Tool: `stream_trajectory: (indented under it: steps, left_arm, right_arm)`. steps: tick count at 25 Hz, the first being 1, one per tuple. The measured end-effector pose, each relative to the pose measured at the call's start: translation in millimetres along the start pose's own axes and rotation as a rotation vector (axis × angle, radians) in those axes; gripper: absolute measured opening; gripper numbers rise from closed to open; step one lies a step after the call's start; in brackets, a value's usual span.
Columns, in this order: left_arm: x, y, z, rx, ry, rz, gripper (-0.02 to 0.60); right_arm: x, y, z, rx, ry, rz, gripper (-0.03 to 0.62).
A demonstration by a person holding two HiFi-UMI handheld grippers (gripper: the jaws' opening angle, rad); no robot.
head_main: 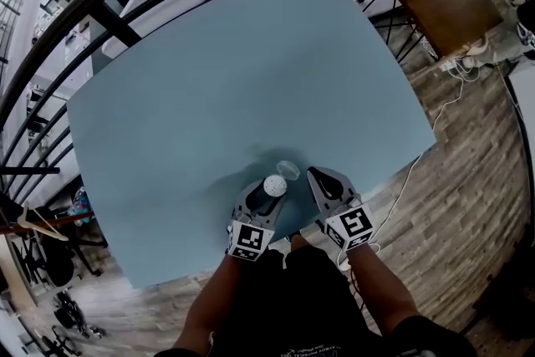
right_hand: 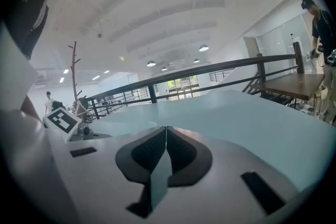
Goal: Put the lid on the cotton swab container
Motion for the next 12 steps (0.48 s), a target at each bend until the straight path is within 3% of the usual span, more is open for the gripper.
stream_trajectory:
  steps: [12]
  left_arm:
    - [1,1,1,-0.012,-0.009,0.000,0.244]
  right_arm:
    - [-2,7,23,0.052,-0.081,-0.083,0.018]
Point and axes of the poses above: the fingertips, and each gripper's own axes: z forward along the fingers, y to its right, x out of its top, the point moved 7 cm from there along -z, backward along the fingers, and after that the axes turned 13 degrees about -y, right-handed, at the moved point
